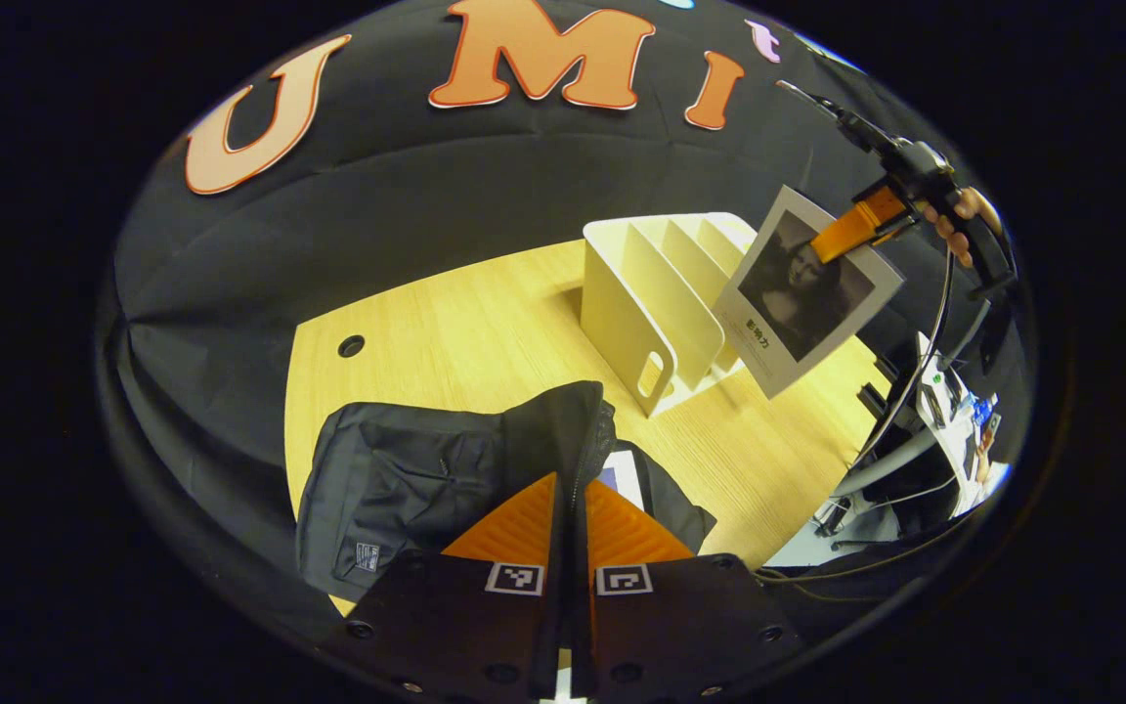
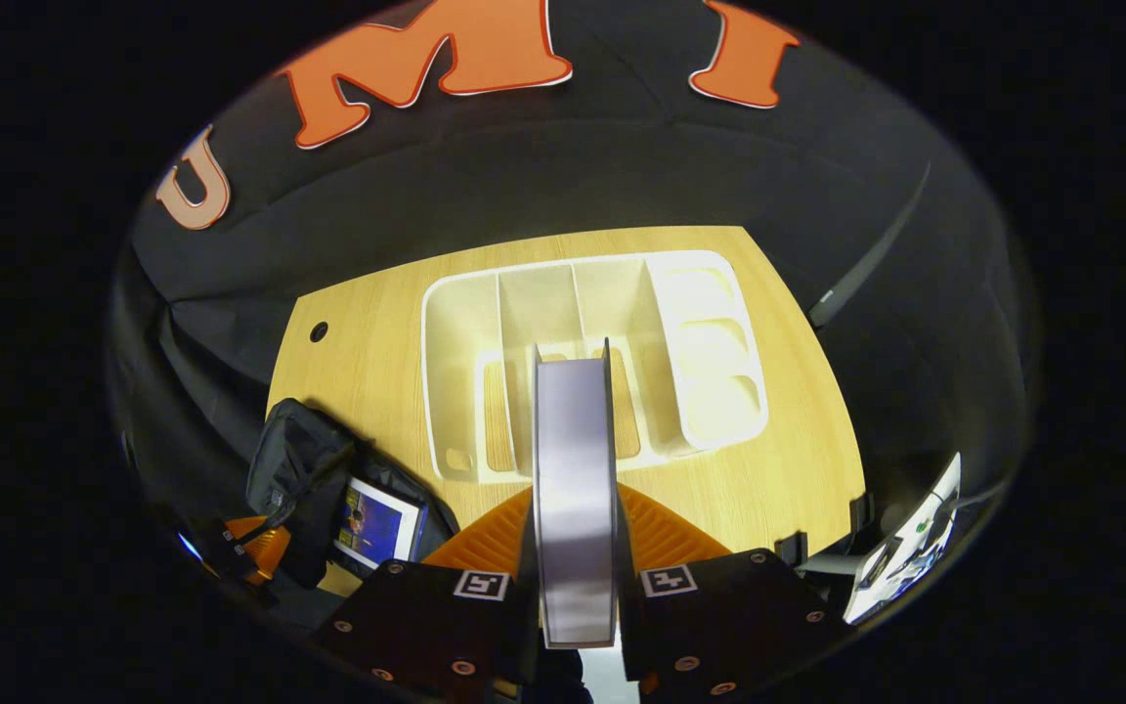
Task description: Open the schoolbag, grab two books from the bookshelf and put them into the schoolbag.
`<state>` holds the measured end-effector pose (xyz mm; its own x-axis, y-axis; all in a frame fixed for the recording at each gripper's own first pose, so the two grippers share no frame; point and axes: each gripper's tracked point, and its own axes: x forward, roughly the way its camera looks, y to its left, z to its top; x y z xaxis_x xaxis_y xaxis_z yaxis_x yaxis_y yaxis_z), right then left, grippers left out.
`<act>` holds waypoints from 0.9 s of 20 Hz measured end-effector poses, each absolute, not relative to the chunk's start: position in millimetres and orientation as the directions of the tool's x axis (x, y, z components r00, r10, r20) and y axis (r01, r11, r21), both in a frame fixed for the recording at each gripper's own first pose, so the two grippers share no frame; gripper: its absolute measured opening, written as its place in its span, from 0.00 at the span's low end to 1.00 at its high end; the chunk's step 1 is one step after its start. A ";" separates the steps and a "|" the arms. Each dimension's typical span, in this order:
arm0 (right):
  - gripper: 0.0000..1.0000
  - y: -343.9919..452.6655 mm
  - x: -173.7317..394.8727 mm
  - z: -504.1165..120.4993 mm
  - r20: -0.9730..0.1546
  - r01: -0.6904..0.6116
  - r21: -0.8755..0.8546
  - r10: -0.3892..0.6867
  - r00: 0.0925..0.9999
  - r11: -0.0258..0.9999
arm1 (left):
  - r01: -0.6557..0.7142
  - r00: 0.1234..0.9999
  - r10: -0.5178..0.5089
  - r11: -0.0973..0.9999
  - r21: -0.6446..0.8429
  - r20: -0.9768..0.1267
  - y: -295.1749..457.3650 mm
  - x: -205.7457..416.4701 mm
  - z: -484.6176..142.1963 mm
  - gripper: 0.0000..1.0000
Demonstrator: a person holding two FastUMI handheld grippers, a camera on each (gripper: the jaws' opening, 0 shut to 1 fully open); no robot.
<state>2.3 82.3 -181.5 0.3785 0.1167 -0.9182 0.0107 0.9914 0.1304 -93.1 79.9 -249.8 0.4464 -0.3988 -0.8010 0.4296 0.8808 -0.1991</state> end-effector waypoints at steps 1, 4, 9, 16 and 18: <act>0.34 84.6 -9.7 -178.6 -0.917 0.023 0.140 0.120 0.381 0.990 | 0.442 0.440 -0.410 0.873 -0.205 -0.799 80.7 -93.3 -250.8 0.06; 0.34 97.5 -44.7 -173.4 -0.909 0.075 0.190 0.147 0.389 0.979 | 0.482 0.431 -0.437 0.851 -0.209 -0.789 85.4 -93.6 -250.1 0.06; 0.33 137.8 -82.3 -163.6 -0.846 0.224 0.424 0.296 0.443 0.877 | 0.546 0.415 -0.475 0.812 -0.205 -0.776 93.7 -94.1 -246.6 0.06; 0.31 188.4 -102.7 -156.4 -0.738 0.256 0.622 0.444 0.508 0.740 | 0.564 0.414 -0.500 0.797 -0.217 -0.761 102.8 -92.3 -242.0 0.06; 0.31 204.0 -109.0 -161.5 -0.711 0.249 0.663 0.488 0.507 0.706 | 0.559 0.416 -0.505 0.798 -0.225 -0.756 105.1 -91.5 -241.3 0.05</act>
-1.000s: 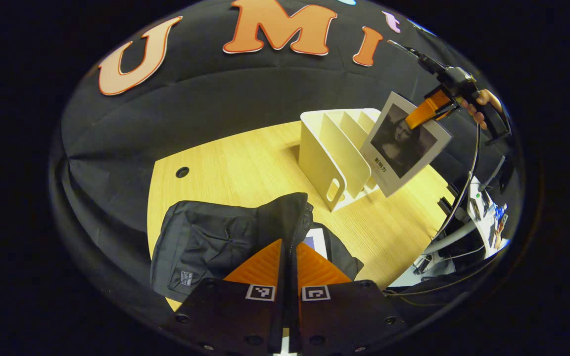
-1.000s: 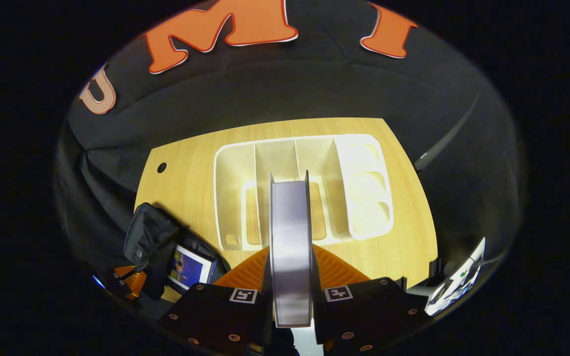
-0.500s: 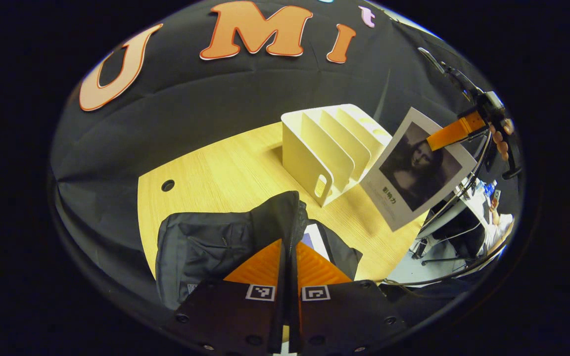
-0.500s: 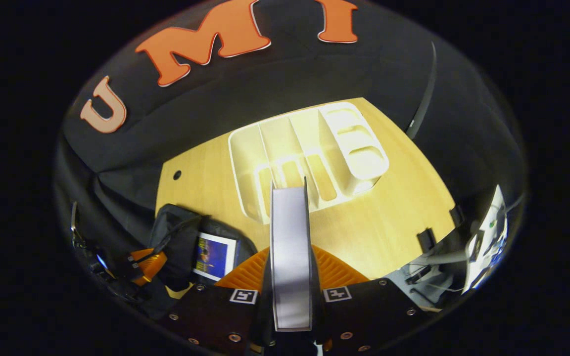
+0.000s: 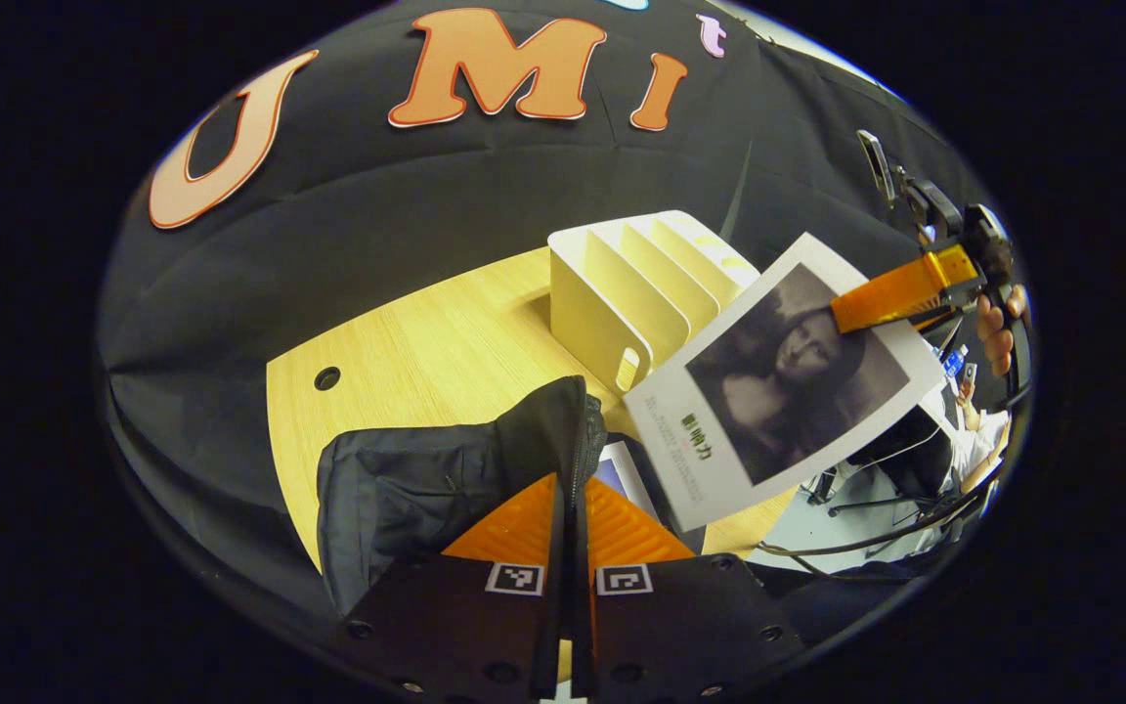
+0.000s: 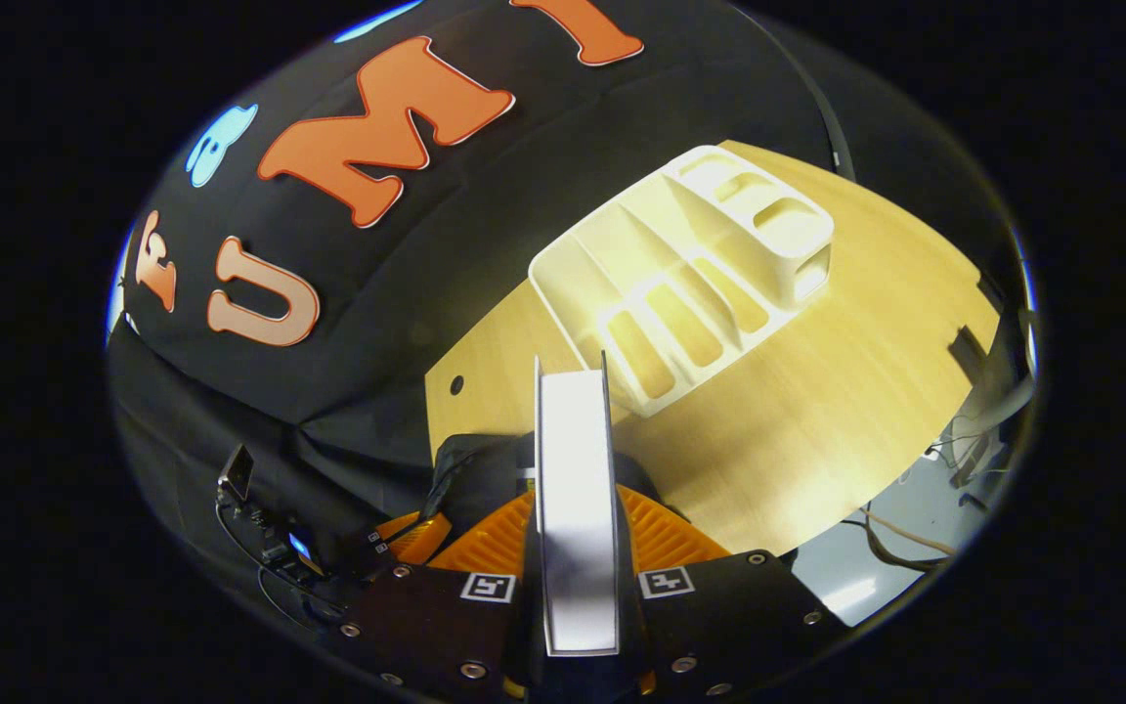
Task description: Open the schoolbag, grab two books from the bookshelf and put them into the schoolbag.
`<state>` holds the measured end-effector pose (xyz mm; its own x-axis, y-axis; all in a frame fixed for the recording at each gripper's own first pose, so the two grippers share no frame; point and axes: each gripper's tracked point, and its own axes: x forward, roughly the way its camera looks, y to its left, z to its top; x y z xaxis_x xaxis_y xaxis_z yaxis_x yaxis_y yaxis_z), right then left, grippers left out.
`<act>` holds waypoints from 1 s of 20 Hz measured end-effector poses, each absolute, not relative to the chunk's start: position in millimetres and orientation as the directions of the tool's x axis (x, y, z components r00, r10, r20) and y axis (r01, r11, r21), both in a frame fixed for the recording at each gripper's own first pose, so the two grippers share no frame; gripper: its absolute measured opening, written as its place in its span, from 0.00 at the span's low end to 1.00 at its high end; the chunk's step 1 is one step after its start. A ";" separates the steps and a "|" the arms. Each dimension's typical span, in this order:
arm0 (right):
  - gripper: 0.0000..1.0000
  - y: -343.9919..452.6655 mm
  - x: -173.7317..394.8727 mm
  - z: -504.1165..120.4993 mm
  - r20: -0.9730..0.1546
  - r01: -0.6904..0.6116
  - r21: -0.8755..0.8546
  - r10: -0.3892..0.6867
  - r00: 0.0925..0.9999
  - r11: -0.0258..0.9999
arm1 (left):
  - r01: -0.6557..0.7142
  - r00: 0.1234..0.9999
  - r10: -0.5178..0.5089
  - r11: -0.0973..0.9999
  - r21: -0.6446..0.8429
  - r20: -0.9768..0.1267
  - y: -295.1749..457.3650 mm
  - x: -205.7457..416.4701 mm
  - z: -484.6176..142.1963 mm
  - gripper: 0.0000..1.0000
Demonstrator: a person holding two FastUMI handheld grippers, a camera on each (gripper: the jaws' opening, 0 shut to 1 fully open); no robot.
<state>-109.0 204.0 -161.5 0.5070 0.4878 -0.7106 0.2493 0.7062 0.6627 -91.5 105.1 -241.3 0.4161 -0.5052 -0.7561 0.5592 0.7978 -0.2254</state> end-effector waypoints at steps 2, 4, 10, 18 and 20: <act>0.31 223.7 -107.5 -174.5 -0.684 0.254 0.701 0.527 0.504 0.666 | 0.554 0.417 -0.516 0.797 -0.241 -0.749 105.0 -91.8 -239.6 0.06; 0.31 248.4 -98.6 -185.1 -0.625 0.252 0.762 0.577 0.525 0.597 | 0.551 0.420 -0.523 0.796 -0.250 -0.742 107.2 -90.1 -242.4 0.06; 0.31 308.1 -91.2 -232.0 -0.559 0.256 0.823 0.644 0.522 0.507 | 0.552 0.423 -0.548 0.788 -0.275 -0.722 106.9 -87.9 -234.6 0.05; 0.31 361.6 -84.4 -252.1 -0.463 0.232 0.884 0.691 0.556 0.406 | 0.609 0.412 -0.573 0.752 -0.254 -0.708 79.3 -84.3 -219.9 0.06; 0.31 376.6 -90.3 -263.7 -0.449 0.224 0.892 0.712 0.540 0.393 | 0.624 0.401 -0.585 0.738 -0.257 -0.705 71.8 -86.7 -217.9 0.06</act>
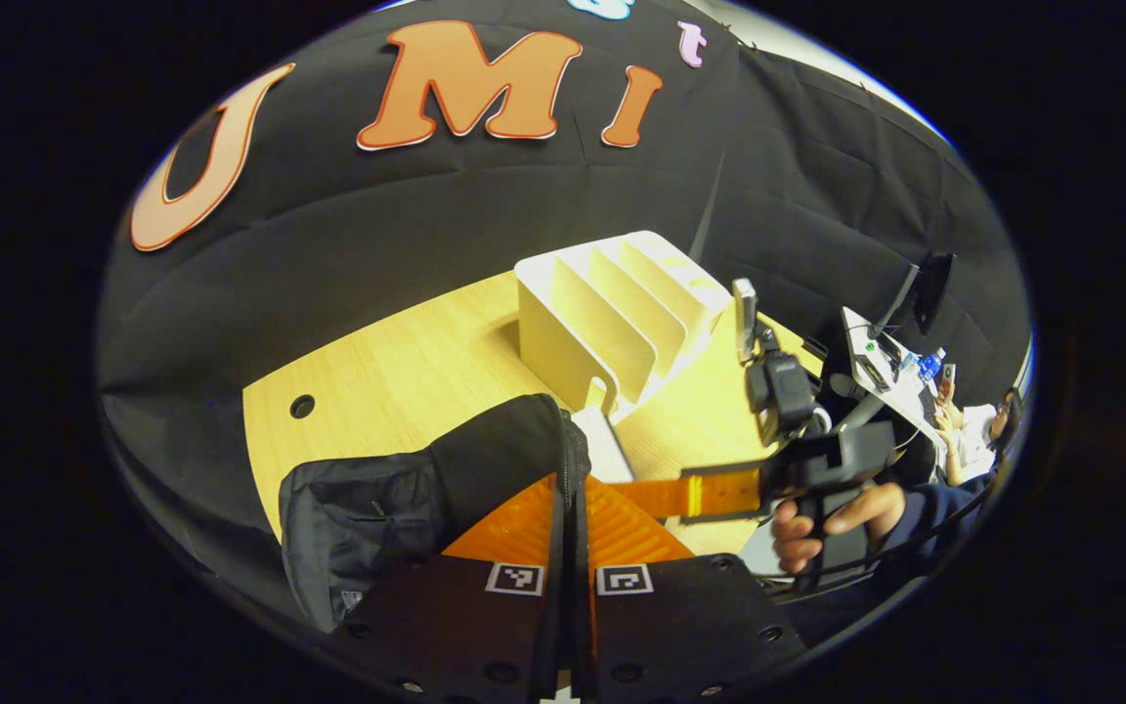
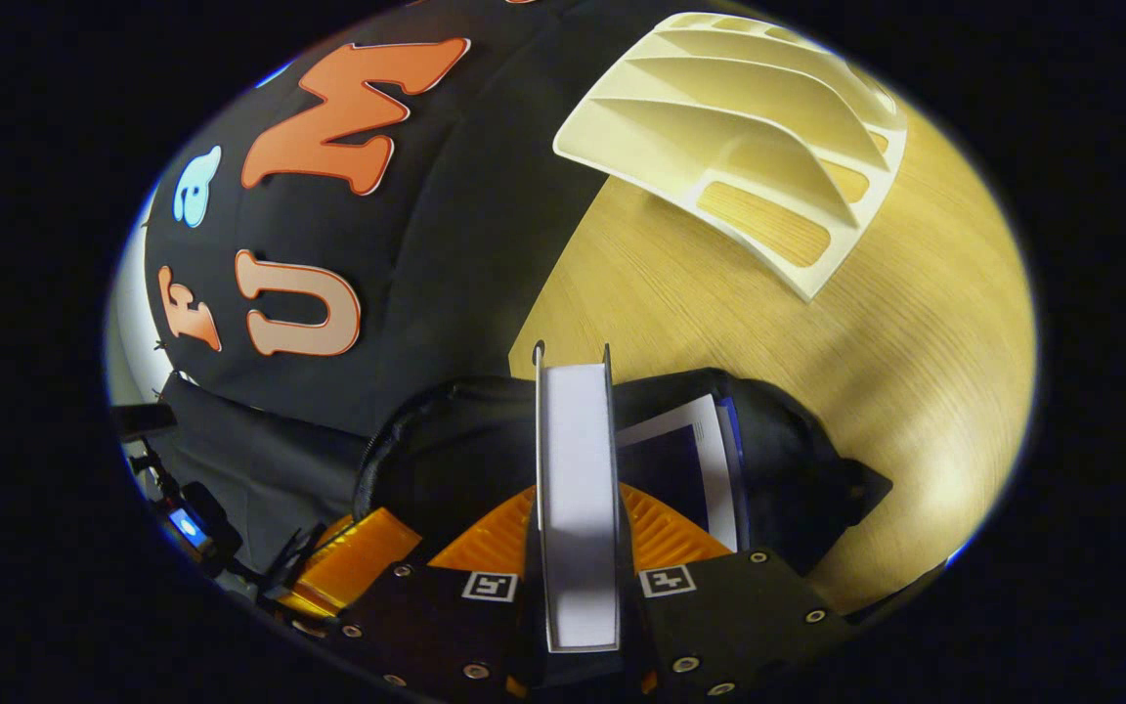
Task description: Open the schoolbag, grab two books from the bookshelf and put them into the schoolbag.
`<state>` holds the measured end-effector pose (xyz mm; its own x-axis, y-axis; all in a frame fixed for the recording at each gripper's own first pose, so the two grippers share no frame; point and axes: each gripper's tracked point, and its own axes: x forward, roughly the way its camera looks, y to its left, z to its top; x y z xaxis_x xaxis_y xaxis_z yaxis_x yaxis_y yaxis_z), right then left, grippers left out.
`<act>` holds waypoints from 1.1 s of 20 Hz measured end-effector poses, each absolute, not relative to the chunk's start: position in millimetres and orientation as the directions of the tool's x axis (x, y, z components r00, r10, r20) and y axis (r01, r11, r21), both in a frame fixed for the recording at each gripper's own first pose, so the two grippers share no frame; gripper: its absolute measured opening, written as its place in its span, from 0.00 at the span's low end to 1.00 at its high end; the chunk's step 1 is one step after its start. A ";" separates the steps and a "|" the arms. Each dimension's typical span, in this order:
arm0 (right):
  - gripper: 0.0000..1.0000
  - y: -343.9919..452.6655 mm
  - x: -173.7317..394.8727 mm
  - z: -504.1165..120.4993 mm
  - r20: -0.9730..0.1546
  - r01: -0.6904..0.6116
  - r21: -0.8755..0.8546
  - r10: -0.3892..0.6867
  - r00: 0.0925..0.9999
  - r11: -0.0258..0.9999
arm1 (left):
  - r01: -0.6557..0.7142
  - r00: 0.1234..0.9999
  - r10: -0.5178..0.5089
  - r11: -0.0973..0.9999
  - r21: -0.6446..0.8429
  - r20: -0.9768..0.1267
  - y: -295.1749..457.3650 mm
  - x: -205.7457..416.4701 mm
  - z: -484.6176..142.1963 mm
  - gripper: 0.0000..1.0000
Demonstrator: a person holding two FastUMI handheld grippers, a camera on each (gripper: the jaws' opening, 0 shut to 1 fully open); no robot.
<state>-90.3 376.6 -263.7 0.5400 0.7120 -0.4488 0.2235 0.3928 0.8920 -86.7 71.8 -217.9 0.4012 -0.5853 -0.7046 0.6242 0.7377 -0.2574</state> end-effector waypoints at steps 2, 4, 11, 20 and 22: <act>0.31 392.0 -96.6 -270.9 -0.429 0.212 0.903 0.745 0.511 0.375 | 0.637 0.391 -0.594 0.726 -0.260 -0.703 63.2 -88.6 -217.4 0.06; 0.33 407.6 -101.4 -278.2 -0.419 0.196 0.907 0.764 0.491 0.372 | 0.648 0.380 -0.598 0.717 -0.258 -0.706 55.7 -89.0 -220.1 0.06; 0.51 396.0 -105.0 -306.8 -0.590 0.114 0.791 0.701 0.401 0.601 | 0.575 0.428 -0.553 0.777 -0.257 -0.715 74.8 -83.2 -231.2 0.06; 0.92 276.3 -53.6 -288.0 -0.655 -0.084 0.615 0.567 0.499 0.784 | 0.410 0.505 -0.399 0.891 -0.195 -0.765 56.9 -82.5 -258.0 0.61; 0.97 239.9 -40.9 -278.7 -0.654 -0.118 0.567 0.533 0.537 0.815 | 0.357 0.535 -0.356 0.917 -0.178 -0.766 43.5 -78.0 -256.6 0.64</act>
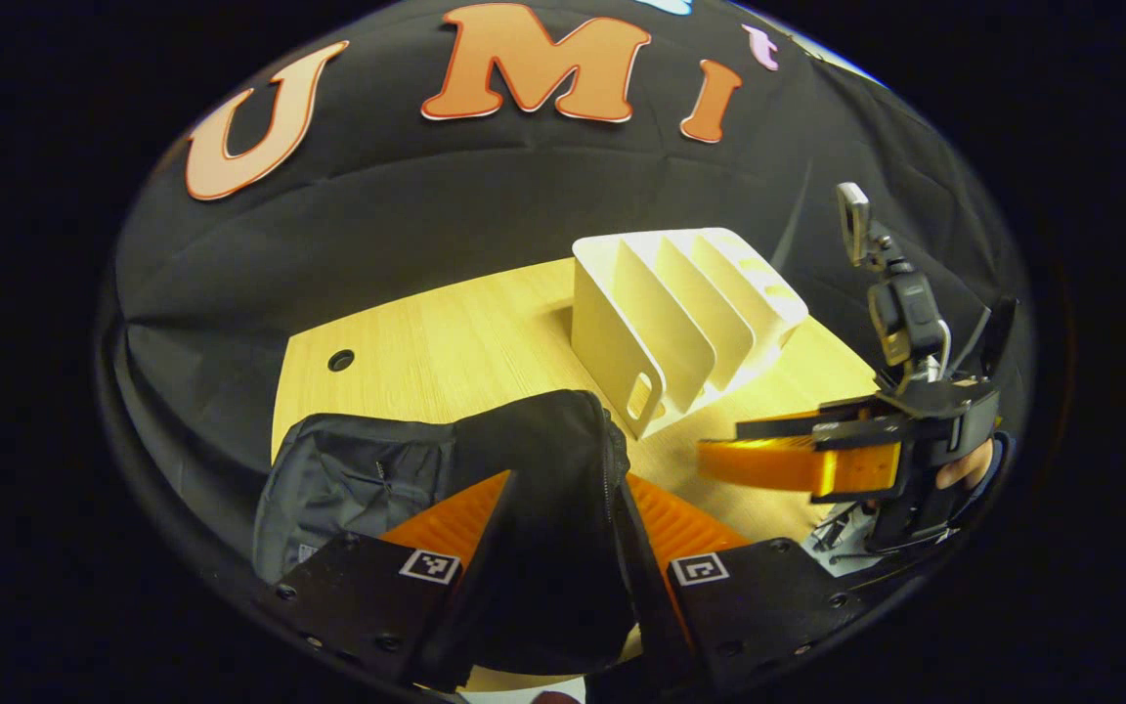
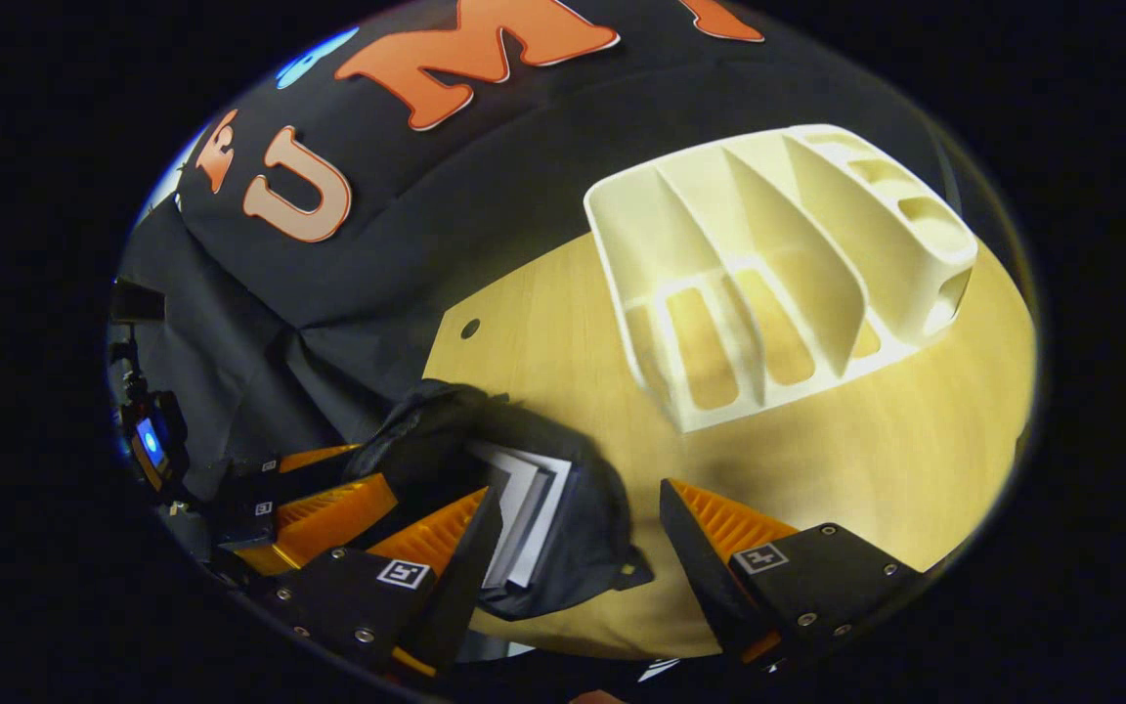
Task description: Open the schoolbag, grab two books from the bookshelf and put them into the schoolbag.
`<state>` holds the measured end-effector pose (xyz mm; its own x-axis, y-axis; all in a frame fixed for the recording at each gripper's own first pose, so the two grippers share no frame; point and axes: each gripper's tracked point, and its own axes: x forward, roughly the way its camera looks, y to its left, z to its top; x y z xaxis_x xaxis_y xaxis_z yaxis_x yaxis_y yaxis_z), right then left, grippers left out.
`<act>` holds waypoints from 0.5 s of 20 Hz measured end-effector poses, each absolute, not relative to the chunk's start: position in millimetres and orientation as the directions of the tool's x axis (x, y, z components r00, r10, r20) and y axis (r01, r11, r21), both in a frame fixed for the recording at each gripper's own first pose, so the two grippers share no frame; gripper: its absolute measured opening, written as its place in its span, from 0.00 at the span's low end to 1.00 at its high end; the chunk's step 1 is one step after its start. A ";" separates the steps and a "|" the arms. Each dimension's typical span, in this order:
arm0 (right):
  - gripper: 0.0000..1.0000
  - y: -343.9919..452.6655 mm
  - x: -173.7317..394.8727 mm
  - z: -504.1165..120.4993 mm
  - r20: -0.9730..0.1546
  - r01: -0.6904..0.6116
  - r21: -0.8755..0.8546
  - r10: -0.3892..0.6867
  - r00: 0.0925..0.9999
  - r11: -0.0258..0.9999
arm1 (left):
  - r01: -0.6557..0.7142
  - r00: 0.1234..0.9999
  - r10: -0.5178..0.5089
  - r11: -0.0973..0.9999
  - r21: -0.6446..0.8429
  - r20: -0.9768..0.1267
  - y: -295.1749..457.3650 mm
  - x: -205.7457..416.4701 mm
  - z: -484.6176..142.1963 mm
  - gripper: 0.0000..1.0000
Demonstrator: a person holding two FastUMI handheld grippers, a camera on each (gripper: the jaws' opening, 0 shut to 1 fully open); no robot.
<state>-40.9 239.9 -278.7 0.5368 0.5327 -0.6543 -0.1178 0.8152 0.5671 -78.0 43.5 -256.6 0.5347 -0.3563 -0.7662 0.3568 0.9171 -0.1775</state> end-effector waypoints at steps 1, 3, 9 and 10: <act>0.97 221.9 -33.5 -275.5 -0.658 -0.133 0.534 0.510 0.554 0.835 | 0.342 0.553 -0.345 0.924 -0.171 -0.758 33.2 -76.2 -252.2 0.64; 0.97 190.6 -20.3 -268.6 -0.654 -0.162 0.487 0.481 0.585 0.858 | 0.327 0.600 -0.330 0.933 -0.154 -0.729 11.0 -72.1 -235.9 0.75; 0.97 114.8 23.4 -218.2 -0.563 -0.234 0.374 0.420 0.712 0.897 | 0.223 0.763 -0.234 0.970 -0.094 -0.602 -43.1 -31.2 -184.1 0.90; 0.97 102.9 30.6 -207.1 -0.538 -0.247 0.349 0.409 0.737 0.904 | 0.202 0.788 -0.221 0.975 -0.097 -0.575 -51.6 -25.5 -171.1 0.90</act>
<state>30.6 102.9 -207.1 0.7371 0.4089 -0.5380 -0.2470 0.9041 0.3486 -25.5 -51.6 -171.1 0.7880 -0.2206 -0.5748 0.2020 0.9746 -0.0971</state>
